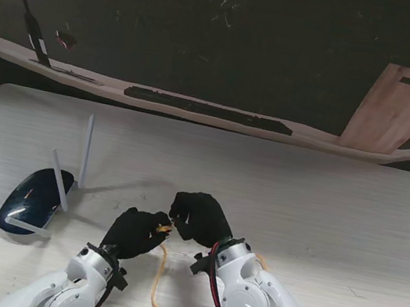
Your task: Untangle the Ethernet cable and plug it into the router
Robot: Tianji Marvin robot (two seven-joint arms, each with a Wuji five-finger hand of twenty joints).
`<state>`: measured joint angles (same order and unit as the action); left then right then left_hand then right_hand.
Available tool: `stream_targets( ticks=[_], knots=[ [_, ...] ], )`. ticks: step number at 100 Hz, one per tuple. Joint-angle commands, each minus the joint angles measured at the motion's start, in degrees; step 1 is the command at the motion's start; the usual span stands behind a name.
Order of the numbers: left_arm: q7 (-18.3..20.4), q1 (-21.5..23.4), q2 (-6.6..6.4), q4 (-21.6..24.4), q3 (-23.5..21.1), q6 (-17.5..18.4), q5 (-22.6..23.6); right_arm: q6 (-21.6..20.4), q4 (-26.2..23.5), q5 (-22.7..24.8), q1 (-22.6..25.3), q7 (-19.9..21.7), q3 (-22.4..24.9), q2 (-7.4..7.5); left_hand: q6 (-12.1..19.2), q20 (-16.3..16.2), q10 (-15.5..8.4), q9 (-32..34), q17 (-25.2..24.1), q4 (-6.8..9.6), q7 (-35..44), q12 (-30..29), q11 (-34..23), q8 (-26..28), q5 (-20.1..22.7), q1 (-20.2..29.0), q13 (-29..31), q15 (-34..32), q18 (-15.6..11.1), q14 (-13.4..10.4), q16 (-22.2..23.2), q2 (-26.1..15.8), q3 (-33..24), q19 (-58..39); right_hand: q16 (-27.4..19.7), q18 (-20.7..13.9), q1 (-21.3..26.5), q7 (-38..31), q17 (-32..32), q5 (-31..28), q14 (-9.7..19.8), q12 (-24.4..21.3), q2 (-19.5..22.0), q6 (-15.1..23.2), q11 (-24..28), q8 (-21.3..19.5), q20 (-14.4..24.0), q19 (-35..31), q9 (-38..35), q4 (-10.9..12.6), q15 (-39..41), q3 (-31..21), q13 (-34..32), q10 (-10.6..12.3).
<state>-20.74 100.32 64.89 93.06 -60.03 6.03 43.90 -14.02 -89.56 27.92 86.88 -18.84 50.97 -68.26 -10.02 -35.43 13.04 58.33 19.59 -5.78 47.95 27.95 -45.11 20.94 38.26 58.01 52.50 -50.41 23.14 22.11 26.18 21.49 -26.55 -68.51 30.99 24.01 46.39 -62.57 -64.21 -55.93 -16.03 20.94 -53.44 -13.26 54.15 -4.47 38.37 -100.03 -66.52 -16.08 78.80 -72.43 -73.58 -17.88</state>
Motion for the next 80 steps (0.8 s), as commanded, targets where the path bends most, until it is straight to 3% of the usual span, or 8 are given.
stream_targets(
  ticks=[1,19,24,39,49,52,57,80],
  knots=[
    [1.9,1.0,0.06,1.3,-0.5,0.5,-1.3,0.4,0.1,-0.1,0.2,0.6,-0.2,-0.33,-1.0,-1.4,-1.0,2.1,1.0,-0.56,1.5,1.3,-3.4,-0.9,1.3,2.4,3.1,-3.3,-0.2,2.9,1.1,-1.6,1.4,-3.1,-0.7,-5.0,2.0,0.9,-1.3,-0.8,4.2,-0.3,0.6,-0.5,1.4,-0.5,-0.4,-1.0,-1.2,1.0,-1.0,-0.3,-1.1,-8.4],
    [5.6,1.9,-0.29,3.1,-2.1,1.4,-3.3,0.5,0.4,0.3,0.0,0.7,-0.2,-0.23,-3.9,-2.3,-1.0,5.2,3.8,-0.30,0.4,2.2,-6.7,-1.6,1.9,4.3,6.6,-6.3,0.5,3.6,1.7,-4.4,6.3,-5.4,-6.3,4.7,1.1,2.2,2.3,1.6,0.5,-2.2,1.1,1.2,-1.6,0.5,-6.7,10.6,2.0,0.6,-10.9,1.1,-0.8,-6.4],
    [6.4,2.1,-0.40,3.4,-2.4,1.6,-3.6,0.5,0.5,0.5,0.0,0.9,-0.2,-0.15,-4.6,-2.3,-1.0,6.0,4.3,0.29,0.1,2.4,-6.9,-1.6,2.1,6.4,7.3,-6.7,0.7,3.9,1.6,-5.7,10.3,-5.8,-8.5,6.9,0.1,2.7,5.9,2.9,-0.9,-2.5,0.7,1.5,-2.6,0.8,-8.5,13.9,3.7,0.4,-15.1,1.3,-0.4,-5.8],
    [8.3,2.5,-0.43,4.2,-3.1,1.7,-5.8,0.3,0.2,0.6,0.1,1.5,0.0,0.07,-5.9,-2.8,-0.2,8.0,5.5,-0.53,1.6,2.0,-7.5,-1.7,3.5,6.2,8.8,-7.9,1.6,5.0,1.7,-5.2,8.8,-6.9,-10.7,12.3,-5.7,5.6,19.5,6.0,-5.5,-0.8,0.0,1.2,-5.1,2.1,-11.6,23.1,9.2,-0.4,-24.0,0.9,6.5,-4.3],
    [8.0,2.5,-0.16,4.1,-3.1,1.5,-7.2,-0.3,-0.4,0.6,0.4,2.3,0.4,0.33,-6.7,-3.6,0.2,10.2,6.8,-3.40,4.4,1.3,-8.7,-2.0,5.3,1.3,10.7,-9.8,2.5,5.8,1.3,-2.3,-0.6,-8.7,-10.6,13.1,-10.4,11.0,25.3,6.2,-6.8,0.9,0.2,0.7,-6.7,-0.9,-15.1,28.2,11.8,1.2,-29.5,-0.2,9.6,-4.0],
    [7.9,2.6,-0.07,4.0,-3.2,1.5,-7.8,-0.4,-0.8,0.5,0.6,2.9,0.5,0.51,-6.7,-3.7,0.2,10.5,7.0,-3.62,4.6,1.3,-8.8,-1.9,5.6,0.9,11.0,-10.0,2.6,6.0,1.3,-2.1,-1.2,-8.9,-10.7,13.4,-11.8,12.6,26.2,6.3,-7.1,1.1,0.3,0.5,-7.0,-2.0,-16.3,29.6,12.6,3.0,-31.1,-0.5,10.5,-3.9],
    [7.7,2.7,0.06,4.0,-3.3,1.5,-8.4,-0.5,-1.3,0.6,0.8,3.9,0.8,0.81,-7.0,-4.1,0.3,11.3,7.4,-4.18,5.5,1.3,-9.1,-1.9,6.1,0.1,11.6,-10.6,3.1,6.4,1.3,-1.7,-2.7,-9.5,-10.5,13.6,-13.4,16.2,27.6,6.8,-7.4,1.2,0.7,0.0,-7.3,-9.0,-19.1,31.1,14.0,7.1,-34.0,-0.5,11.9,-3.9],
    [8.0,3.5,0.04,4.7,-3.8,0.2,-8.5,0.8,-4.3,0.9,2.3,7.7,1.4,1.93,-7.3,-4.6,0.3,12.5,7.9,-5.36,6.9,1.2,-9.7,-2.2,7.3,-2.2,12.5,-11.7,3.8,6.7,1.1,-0.3,-7.0,-10.2,-13.2,12.8,-14.5,22.2,35.9,13.0,-6.8,0.6,1.0,-4.2,-10.2,-8.3,-27.5,42.6,22.2,7.1,-44.1,1.5,20.4,-5.4]
  ],
)
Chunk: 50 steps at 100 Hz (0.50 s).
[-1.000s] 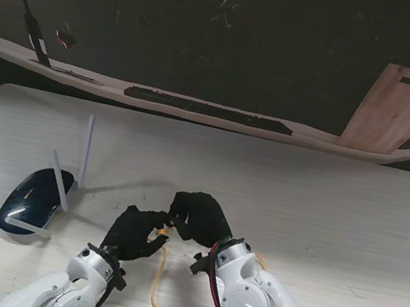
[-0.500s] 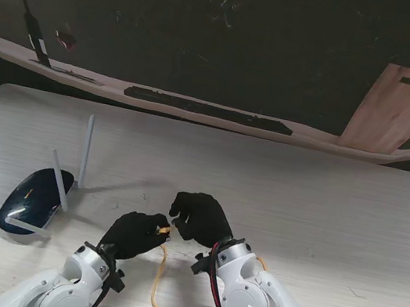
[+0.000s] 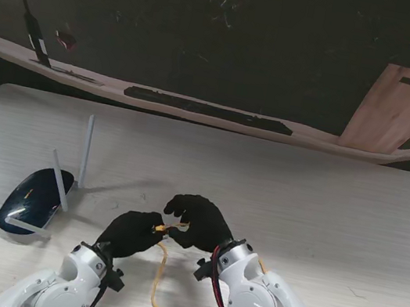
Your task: Untangle the Ethernet cable and plug it into the router
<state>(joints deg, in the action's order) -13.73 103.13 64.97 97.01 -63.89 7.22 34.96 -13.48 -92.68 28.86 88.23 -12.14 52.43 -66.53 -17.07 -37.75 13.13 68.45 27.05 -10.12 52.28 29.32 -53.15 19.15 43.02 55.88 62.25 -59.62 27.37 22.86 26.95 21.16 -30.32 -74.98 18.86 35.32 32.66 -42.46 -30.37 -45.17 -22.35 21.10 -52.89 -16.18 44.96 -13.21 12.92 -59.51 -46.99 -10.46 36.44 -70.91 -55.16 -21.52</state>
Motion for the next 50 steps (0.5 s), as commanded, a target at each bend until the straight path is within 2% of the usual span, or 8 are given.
stream_targets(
  ticks=[1,7,10,17,22,28,40,50],
  knots=[
    [1.0,0.7,-0.03,0.8,0.0,-1.0,0.5,0.3,-1.3,0.0,1.0,1.1,-0.1,0.22,-0.3,-2.3,0.1,2.4,0.5,-1.04,2.6,-0.2,-1.6,-0.4,2.6,-0.1,2.8,-2.5,-0.5,5.9,0.4,0.1,-3.2,-3.7,-1.1,1.4,-0.9,2.3,2.2,2.5,-0.4,0.5,0.4,-1.3,-1.1,0.5,-2.1,2.2,3.0,1.4,-1.9,0.0,2.3,-1.8],
    [0.6,0.8,0.07,0.9,0.1,-1.5,0.5,1.0,-2.1,0.0,1.5,1.2,-0.1,0.22,-0.3,-2.3,0.1,2.4,0.7,-1.05,2.5,-0.1,-1.8,-0.5,2.6,-0.1,2.8,-2.6,-0.4,5.9,0.4,0.3,-3.4,-3.8,-1.1,2.0,-0.5,3.3,2.3,4.1,-0.4,0.7,0.3,-1.7,-0.9,0.8,-2.9,2.9,5.0,1.5,-2.6,-0.1,3.6,-2.1],
    [0.4,0.8,0.13,1.0,0.1,-1.6,0.3,1.7,-2.5,-0.5,1.8,1.3,-0.2,0.19,-0.4,-2.3,0.1,2.4,0.7,-1.04,2.5,-0.1,-1.9,-0.5,2.5,-0.1,2.8,-2.7,-0.4,5.9,0.4,0.3,-3.4,-3.8,-0.9,4.0,0.2,3.5,2.2,5.3,-0.6,0.9,0.4,-1.5,-0.6,0.7,-3.2,2.7,6.1,1.6,-2.6,-0.1,4.5,-2.0],
    [0.0,0.9,0.28,1.1,0.1,-1.9,-0.1,3.3,-3.4,-1.2,2.4,1.7,-0.4,0.16,-0.5,-2.4,0.1,2.4,0.6,-1.00,2.5,0.0,-2.1,-0.5,2.6,-0.1,2.8,-2.9,-0.4,5.9,0.5,0.4,-3.5,-3.8,-0.3,4.7,1.7,2.9,-1.0,7.8,-0.7,1.2,0.6,-0.7,0.1,0.2,-2.8,0.7,8.1,1.9,-2.1,-0.4,4.9,-1.7],
    [0.0,0.9,0.30,1.2,0.0,-2.0,-0.2,3.8,-3.5,-1.0,2.5,1.7,-0.7,0.18,-0.5,-2.4,0.1,2.4,0.6,-0.99,2.5,0.0,-2.2,-0.5,2.5,-0.1,2.8,-3.0,-0.4,5.8,0.5,0.4,-3.5,-3.9,0.7,4.7,3.1,1.5,-5.3,9.4,-0.4,1.5,1.0,-0.1,0.7,-0.7,-1.3,-3.0,8.8,2.3,0.4,-0.8,2.7,-1.4],
    [0.2,1.0,0.28,1.5,-0.2,-2.2,-0.3,3.8,-3.2,0.0,2.3,1.5,-1.1,0.29,-0.5,-2.4,0.0,2.3,0.6,-0.97,2.6,0.1,-2.2,-0.5,2.5,-0.1,2.9,-3.0,-0.4,5.8,0.5,0.4,-3.6,-3.9,2.2,4.7,4.3,-1.2,-12.8,10.5,1.0,1.7,1.5,2.2,1.7,-2.2,3.1,-13.3,8.3,2.6,5.7,-1.4,-1.8,-0.7],
    [1.0,1.1,0.23,2.0,-0.3,-2.3,-1.0,1.4,-1.0,5.3,1.3,-1.7,-1.8,0.35,-0.3,-2.4,-0.1,2.1,0.5,-0.93,2.6,0.2,-2.4,-0.4,2.3,-0.1,2.5,-3.0,-0.5,5.7,0.5,0.2,-3.5,-3.8,6.2,-4.5,5.2,-5.5,-24.5,8.7,2.7,2.3,1.3,5.8,3.7,-4.4,9.2,-31.2,4.9,2.7,21.8,-2.4,-9.3,0.2],
    [2.5,1.1,0.06,2.5,-0.5,-2.3,-1.9,-1.5,1.6,10.2,0.0,-6.4,-2.5,0.18,-0.2,-2.3,-0.1,1.7,-0.1,-0.87,2.6,0.2,-2.3,-0.4,2.1,0.0,2.1,-2.9,-0.6,5.6,0.5,0.1,-3.3,-3.5,7.3,-10.2,4.9,-6.7,-32.2,5.2,5.2,2.7,1.0,5.7,5.2,-4.9,11.9,-40.8,0.5,2.7,31.4,-3.4,-14.1,0.5]
  ],
)
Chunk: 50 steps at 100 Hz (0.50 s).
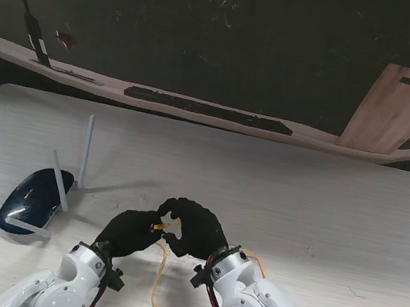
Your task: Untangle the Ethernet cable and plug it into the router
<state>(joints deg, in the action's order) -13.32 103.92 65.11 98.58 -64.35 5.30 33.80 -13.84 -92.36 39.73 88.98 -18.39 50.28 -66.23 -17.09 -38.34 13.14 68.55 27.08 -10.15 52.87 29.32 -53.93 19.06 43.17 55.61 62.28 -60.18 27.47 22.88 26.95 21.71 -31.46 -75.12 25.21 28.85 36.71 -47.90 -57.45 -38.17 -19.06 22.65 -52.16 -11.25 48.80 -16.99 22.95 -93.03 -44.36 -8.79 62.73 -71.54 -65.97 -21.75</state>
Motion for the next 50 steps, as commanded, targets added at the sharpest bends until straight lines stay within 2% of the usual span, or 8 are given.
stream_targets(
  ticks=[1,7,15,24,30,50],
  knots=[
    [2.3,0.3,-0.12,1.0,0.0,-0.4,-0.8,-1.4,1.6,-0.2,-0.8,-0.7,-0.5,-0.14,-0.2,-1.7,-0.2,1.6,-0.1,-0.82,2.0,0.2,-1.6,-0.3,2.0,0.3,2.1,-2.3,-0.7,5.6,0.5,-0.5,-2.1,-3.3,1.0,-4.1,0.8,-1.3,-5.7,-2.1,2.1,1.2,0.2,0.7,1.5,-1.1,1.9,-7.9,-2.5,1.0,5.6,-2.9,-3.7,0.7],
    [3.6,0.5,-0.39,1.5,-0.3,-0.3,-0.8,-2.5,2.8,2.3,-1.6,-2.8,-0.8,-0.10,-0.1,-1.7,-0.2,1.4,-0.4,-0.76,2.1,0.2,-1.6,-0.3,1.9,0.4,1.8,-2.2,-0.9,5.5,0.5,-0.6,-1.8,-3.2,0.5,-7.7,0.3,-1.2,-8.0,-4.3,3.3,1.1,-0.2,-0.2,1.9,-0.9,3.1,-11.9,-4.9,0.8,8.8,-3.3,-6.3,0.3],
    [4.3,0.5,-0.55,1.7,-0.5,-0.2,-0.8,-3.4,4.1,4.7,-2.2,-5.2,-1.2,-0.05,-0.1,-1.7,-0.3,1.3,-0.4,-0.65,2.1,0.2,-1.5,-0.2,1.9,0.5,1.6,-2.1,-1.0,5.5,0.5,-0.6,-1.6,-3.1,0.3,-13.8,0.5,-3.7,-9.3,-6.4,4.9,1.1,-0.9,-1.0,2.6,5.6,7.1,-17.5,-8.0,-3.5,14.1,-3.1,-8.4,-0.1],
    [4.7,0.4,-0.52,1.7,-0.3,-0.4,-1.6,-3.8,5.2,6.3,-2.7,-6.9,-1.5,0.00,-0.3,-1.7,-0.1,1.2,-0.8,-0.52,2.1,0.2,-1.5,-0.2,1.9,0.7,1.4,-2.0,-0.9,5.7,0.5,-0.6,-1.5,-3.0,2.5,-18.0,1.3,-6.9,-10.1,-7.8,6.2,0.8,-1.4,-1.5,3.1,9.8,9.6,-21.2,-10.9,-6.1,18.7,-2.6,-8.5,-0.3],
    [5.0,0.5,-0.59,1.9,-0.3,-0.7,-1.6,-4.2,6.2,7.5,-3.1,-8.5,-1.9,0.03,-0.2,-1.7,-0.1,1.2,-0.8,-0.49,2.1,0.2,-1.5,-0.2,1.9,0.7,1.4,-2.0,-0.9,5.6,0.5,-0.6,-1.4,-3.0,4.0,-19.9,1.8,-10.3,-10.5,-8.6,6.9,-0.6,-1.8,-1.0,3.8,12.6,10.7,-22.5,-13.1,-7.4,20.2,-2.3,-8.6,-0.2],
    [5.6,0.6,-0.60,2.0,-0.2,-1.5,-2.3,-4.3,7.5,7.5,-3.6,-9.8,-2.5,-0.25,-0.2,-1.7,-0.1,1.0,-0.9,-0.39,2.0,0.3,-1.5,-0.2,1.7,0.9,1.3,-1.9,-0.9,5.6,0.5,-0.8,-1.1,-2.9,6.7,-22.8,2.9,-16.0,-11.0,-10.9,7.6,-2.2,-2.5,0.2,5.1,15.4,12.6,-25.4,-17.9,-8.7,23.5,-1.0,-8.7,0.2]
  ],
)
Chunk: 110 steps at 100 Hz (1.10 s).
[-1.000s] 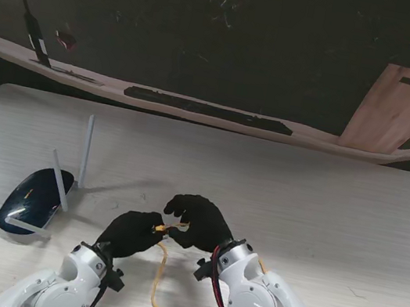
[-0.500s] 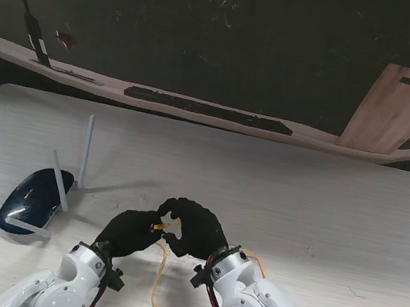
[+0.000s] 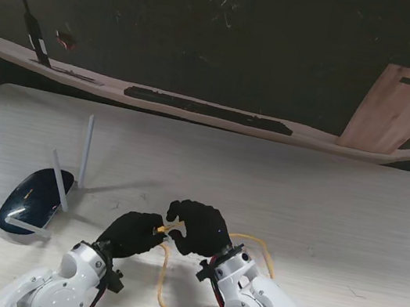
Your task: Untangle the Ethernet cable and plug it into the router
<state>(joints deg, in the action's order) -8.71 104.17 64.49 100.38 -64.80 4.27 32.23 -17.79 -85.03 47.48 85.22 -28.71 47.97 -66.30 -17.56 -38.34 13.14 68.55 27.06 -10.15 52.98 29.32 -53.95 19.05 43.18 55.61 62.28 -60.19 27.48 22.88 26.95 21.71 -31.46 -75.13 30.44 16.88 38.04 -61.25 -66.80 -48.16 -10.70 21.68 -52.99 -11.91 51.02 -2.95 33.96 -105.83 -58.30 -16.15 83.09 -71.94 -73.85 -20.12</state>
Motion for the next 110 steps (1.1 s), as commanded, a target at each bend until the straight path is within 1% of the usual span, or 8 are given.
stream_targets(
  ticks=[1,29,38,60,80,95,101,110],
  knots=[
    [1.0,0.3,0.03,0.2,0.3,-0.5,-0.8,-0.3,0.2,-0.2,0.2,0.5,-0.2,-0.17,0.2,-1.7,-0.1,1.0,-0.9,-0.38,1.9,0.3,-1.4,-0.2,1.6,0.9,1.3,-1.9,-1.0,5.6,0.5,-0.8,-1.0,-2.9,1.7,-11.1,1.5,-2.8,-1.7,-1.0,-0.8,-1.2,-1.6,1.0,3.0,1.5,1.7,-12.8,-4.2,-1.3,3.4,-0.6,-0.8,-1.4],
    [1.4,0.2,-0.04,0.3,0.5,-0.9,-0.9,-0.4,0.5,0.4,-0.1,0.5,-0.4,-0.02,0.4,-1.7,-0.1,0.9,-1.0,-0.24,1.8,0.3,-1.5,-0.2,1.4,1.2,1.0,-1.8,-1.0,5.4,0.5,-1.1,-0.4,-2.8,3.8,-15.1,-0.8,-4.9,-2.6,-2.5,0.2,-0.6,-1.2,4.1,4.8,1.3,4.7,-14.1,-5.9,-1.9,6.5,0.0,-0.8,0.2],
    [1.6,0.2,-0.06,0.4,0.5,-0.9,-1.0,-0.5,0.6,0.4,-0.2,0.6,-0.6,0.00,0.5,-1.7,-0.1,0.8,-1.2,-0.06,1.8,0.3,-1.5,-0.1,1.4,1.5,0.6,-1.5,-1.1,6.3,0.6,-1.2,0.1,-2.6,4.0,-15.4,-0.9,-5.4,-2.7,-3.2,0.3,-0.4,-1.1,5.3,5.2,0.9,5.1,-14.1,-6.6,-1.9,6.8,-0.1,-0.9,0.5],
    [1.8,0.4,-0.11,0.7,0.4,-1.0,-1.0,-0.5,1.0,0.5,-0.7,0.8,-1.1,0.03,0.5,-1.7,-0.2,0.6,-1.5,0.08,1.7,0.4,-1.5,-0.1,1.3,1.7,0.4,-1.6,-1.1,6.3,0.7,-1.4,0.6,-2.4,4.9,-16.6,-0.7,-5.5,-3.1,-5.7,0.8,-1.1,-0.5,7.4,5.2,0.9,7.3,-14.1,-8.8,-1.8,8.3,0.0,-0.9,1.3],
    [2.0,0.5,-0.10,0.8,0.3,-1.1,-1.5,-0.2,1.1,0.7,-0.9,0.8,-1.4,0.06,0.3,-1.7,0.0,0.3,-2.0,0.29,1.3,0.4,-1.4,-0.3,1.0,2.0,0.1,-1.4,-1.1,6.2,0.7,-1.5,1.0,-2.2,6.0,-18.2,0.6,-6.1,-3.5,-8.0,1.8,-0.9,-0.6,6.1,6.7,0.3,9.8,-14.1,-11.6,-1.6,9.9,-0.6,-0.9,0.8],
    [1.6,0.6,0.00,0.8,0.4,-1.1,-1.5,0.0,0.9,0.6,-0.7,1.0,-1.3,0.11,1.0,-1.7,-0.1,-0.3,-2.4,1.07,-0.4,0.4,-1.1,-1.1,0.4,1.4,-0.7,-1.0,-1.2,6.3,0.8,-1.4,1.7,-1.9,6.7,-19.4,1.7,-6.4,-3.7,-8.4,2.6,0.3,0.3,4.8,9.4,-1.1,11.4,-14.1,-11.8,-1.2,10.5,-1.3,-0.9,-0.7],
    [1.1,0.7,0.11,0.6,0.2,-0.3,-1.8,0.4,0.4,0.2,-0.3,1.7,-0.8,0.11,2.2,-1.2,-0.8,-2.6,-4.3,2.62,-4.7,1.0,-0.4,-0.8,-0.6,-1.8,-2.8,0.2,-2.3,4.9,1.3,0.2,0.5,-0.4,6.8,-19.9,1.9,-6.5,-3.7,-8.2,2.9,1.2,1.2,4.6,10.7,-2.1,11.6,-14.1,-11.3,-1.1,10.6,-1.3,-1.0,-1.3],
    [3.0,1.0,-0.31,0.8,-0.8,1.2,-2.4,1.6,-0.7,-2.8,0.8,3.2,0.1,-0.27,3.6,0.6,-1.6,-11.3,-10.9,4.18,-13.9,1.8,3.2,1.4,-5.9,-11.3,-11.1,5.4,-4.1,4.0,3.1,2.1,-8.2,4.7,7.0,-20.2,2.1,-6.5,-3.8,-7.6,3.2,2.4,2.3,3.9,12.2,-3.4,11.8,-14.1,-10.7,-1.0,11.0,-1.3,-1.0,-2.1]
  ],
)
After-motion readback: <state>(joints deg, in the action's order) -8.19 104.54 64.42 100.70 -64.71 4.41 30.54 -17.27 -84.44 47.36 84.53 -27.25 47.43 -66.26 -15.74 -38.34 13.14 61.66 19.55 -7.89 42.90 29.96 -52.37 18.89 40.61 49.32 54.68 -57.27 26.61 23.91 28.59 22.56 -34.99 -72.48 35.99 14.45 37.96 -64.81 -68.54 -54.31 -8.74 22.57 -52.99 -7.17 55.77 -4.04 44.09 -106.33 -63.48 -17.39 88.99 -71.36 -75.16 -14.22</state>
